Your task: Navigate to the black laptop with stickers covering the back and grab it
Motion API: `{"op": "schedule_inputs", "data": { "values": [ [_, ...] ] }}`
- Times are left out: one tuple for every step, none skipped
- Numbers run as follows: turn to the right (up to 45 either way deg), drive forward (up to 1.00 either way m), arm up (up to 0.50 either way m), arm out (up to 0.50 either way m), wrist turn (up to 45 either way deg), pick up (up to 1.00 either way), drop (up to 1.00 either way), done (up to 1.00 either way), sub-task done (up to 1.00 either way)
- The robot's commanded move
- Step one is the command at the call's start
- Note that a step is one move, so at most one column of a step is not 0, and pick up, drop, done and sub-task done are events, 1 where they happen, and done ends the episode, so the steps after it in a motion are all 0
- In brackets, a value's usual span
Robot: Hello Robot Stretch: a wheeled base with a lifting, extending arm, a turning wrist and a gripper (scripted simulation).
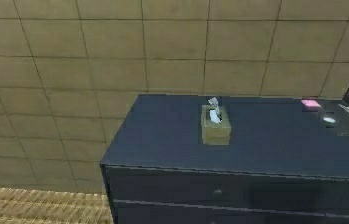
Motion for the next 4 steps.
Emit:
{"op": "schedule_inputs", "data": {
  "values": [
    [45.0, 0.00, 0.00, 0.00, 0.0, 0.00, 0.00, 0.00, 0.00],
    [24.0, 0.00, 0.00, 0.00, 0.0, 0.00, 0.00, 0.00, 0.00],
    [0.0, 0.80, 0.00, 0.00, 0.0, 0.00, 0.00, 0.00, 0.00],
    [-45.0, 0.00, 0.00, 0.00, 0.0, 0.00, 0.00, 0.00, 0.00]
  ]
}}
